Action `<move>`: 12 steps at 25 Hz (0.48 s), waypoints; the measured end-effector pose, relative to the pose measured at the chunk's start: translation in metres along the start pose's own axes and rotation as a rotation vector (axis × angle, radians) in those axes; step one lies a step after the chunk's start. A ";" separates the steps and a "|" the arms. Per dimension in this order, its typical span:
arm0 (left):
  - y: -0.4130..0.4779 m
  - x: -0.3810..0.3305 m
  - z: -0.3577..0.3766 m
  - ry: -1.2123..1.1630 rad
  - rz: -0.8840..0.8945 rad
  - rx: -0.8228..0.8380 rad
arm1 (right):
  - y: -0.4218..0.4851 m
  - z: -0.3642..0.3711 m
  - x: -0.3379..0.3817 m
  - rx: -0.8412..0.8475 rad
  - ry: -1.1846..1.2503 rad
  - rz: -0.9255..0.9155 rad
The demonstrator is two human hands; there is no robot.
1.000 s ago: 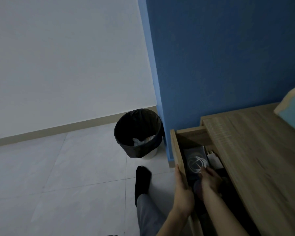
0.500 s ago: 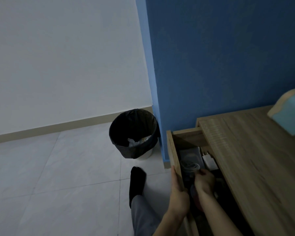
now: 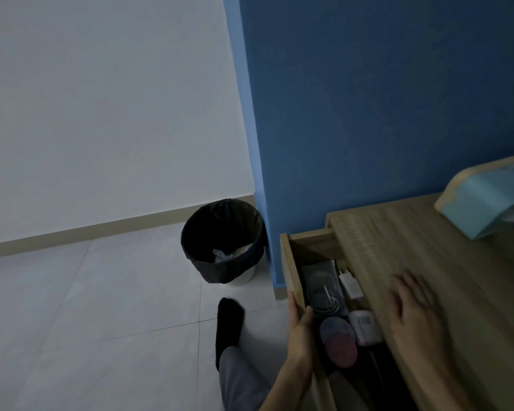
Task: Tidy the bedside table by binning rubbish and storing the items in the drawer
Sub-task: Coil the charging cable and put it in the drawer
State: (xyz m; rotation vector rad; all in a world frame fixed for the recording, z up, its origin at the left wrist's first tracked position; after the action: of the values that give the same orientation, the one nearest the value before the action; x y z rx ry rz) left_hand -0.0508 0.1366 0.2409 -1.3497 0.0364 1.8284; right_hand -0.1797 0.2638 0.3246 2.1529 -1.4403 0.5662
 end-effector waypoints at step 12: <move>0.016 0.025 0.044 -0.009 0.006 0.036 | 0.002 0.010 0.003 0.070 -0.115 -0.002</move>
State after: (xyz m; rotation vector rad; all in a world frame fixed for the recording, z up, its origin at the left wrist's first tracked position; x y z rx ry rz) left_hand -0.0965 0.1623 0.2332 -1.3175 0.0680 1.8300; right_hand -0.1793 0.2547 0.3185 2.2747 -1.4986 0.5067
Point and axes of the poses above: each hand's wrist, its own y-axis towards the middle knuckle, its own z-axis out of the palm, x = y × z, the point moved 6 cm from there along y, towards the middle knuckle, and after that the axes turned 7 degrees about z, right-handed, at the moved point
